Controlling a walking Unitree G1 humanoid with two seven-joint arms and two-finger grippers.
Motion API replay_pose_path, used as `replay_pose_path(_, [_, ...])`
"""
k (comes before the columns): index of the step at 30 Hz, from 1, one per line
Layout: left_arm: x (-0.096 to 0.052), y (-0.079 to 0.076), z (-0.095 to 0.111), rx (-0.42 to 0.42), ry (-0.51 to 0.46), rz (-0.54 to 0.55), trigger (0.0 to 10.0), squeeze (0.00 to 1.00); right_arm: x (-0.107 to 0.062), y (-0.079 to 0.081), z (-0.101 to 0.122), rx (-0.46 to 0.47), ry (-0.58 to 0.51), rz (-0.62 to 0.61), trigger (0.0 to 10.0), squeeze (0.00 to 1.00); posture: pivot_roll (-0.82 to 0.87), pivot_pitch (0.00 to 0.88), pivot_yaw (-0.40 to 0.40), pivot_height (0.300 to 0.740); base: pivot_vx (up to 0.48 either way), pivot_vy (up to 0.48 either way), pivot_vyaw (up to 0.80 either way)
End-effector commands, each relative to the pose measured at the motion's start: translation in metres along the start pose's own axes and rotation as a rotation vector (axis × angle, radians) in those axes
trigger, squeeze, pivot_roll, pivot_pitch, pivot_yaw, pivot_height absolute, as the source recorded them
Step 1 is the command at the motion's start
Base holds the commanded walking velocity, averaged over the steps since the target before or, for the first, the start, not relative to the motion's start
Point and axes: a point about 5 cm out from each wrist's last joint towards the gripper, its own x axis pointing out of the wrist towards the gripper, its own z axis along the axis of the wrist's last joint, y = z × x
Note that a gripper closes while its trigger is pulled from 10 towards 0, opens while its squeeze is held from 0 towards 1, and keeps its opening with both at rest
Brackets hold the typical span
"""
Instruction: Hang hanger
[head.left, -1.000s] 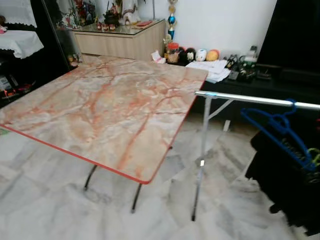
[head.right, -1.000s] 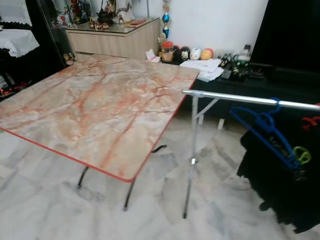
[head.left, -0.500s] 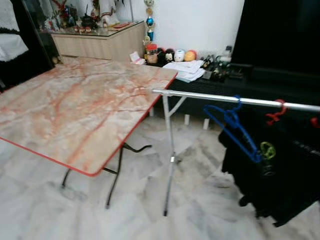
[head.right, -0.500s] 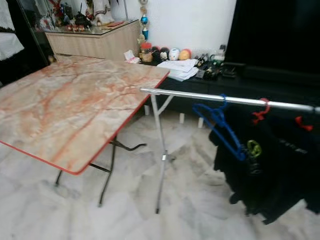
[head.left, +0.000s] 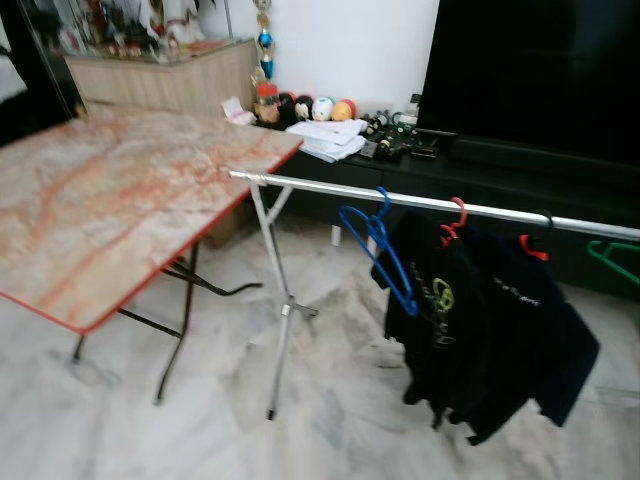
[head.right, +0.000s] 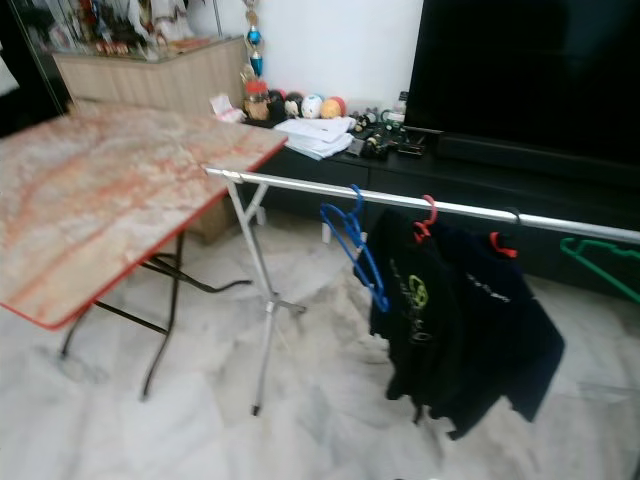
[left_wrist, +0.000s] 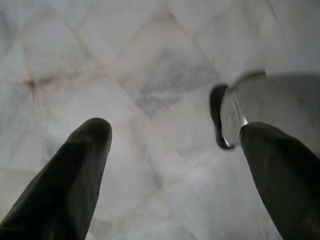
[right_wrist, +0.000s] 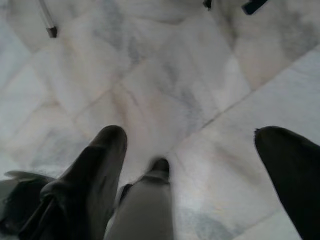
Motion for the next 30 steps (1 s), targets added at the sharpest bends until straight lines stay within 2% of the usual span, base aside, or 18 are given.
replay_pose_path(1, [0.0002,0.0031,0.0013,-0.013,0.003,0.011,10.0,0.00,-0.0004,-0.0012,-0.0017,-0.003,0.007,-0.003,10.0,0.00,0.09,0.000,0.031,0.740,0.000,0.000,0.00])
replay_pose_path(8, [0.0003,0.0029,0.0021,-0.025,-0.002,0.015,10.0,0.00,-0.0004,-0.0015,-0.0011,0.013,0.001,-0.007,10.0,0.00,0.12,0.000,0.027,0.740,0.000,0.000,0.00])
replay_pose_path(17, [0.0006,0.0020,0.0039,-0.039,-0.007,0.018,10.0,0.00,0.0000,-0.0021,0.0018,-0.020,-0.001,0.003,10.0,0.00,0.12,0.000,0.020,0.740,0.000,0.000,0.00])
replay_pose_path(30, [0.0007,0.0027,0.0046,-0.033,-0.010,0.018,10.0,0.00,0.0001,-0.0018,0.0016,-0.027,0.005,0.001,10.0,0.00,0.12,0.000,0.022,0.740,0.000,0.000,0.80])
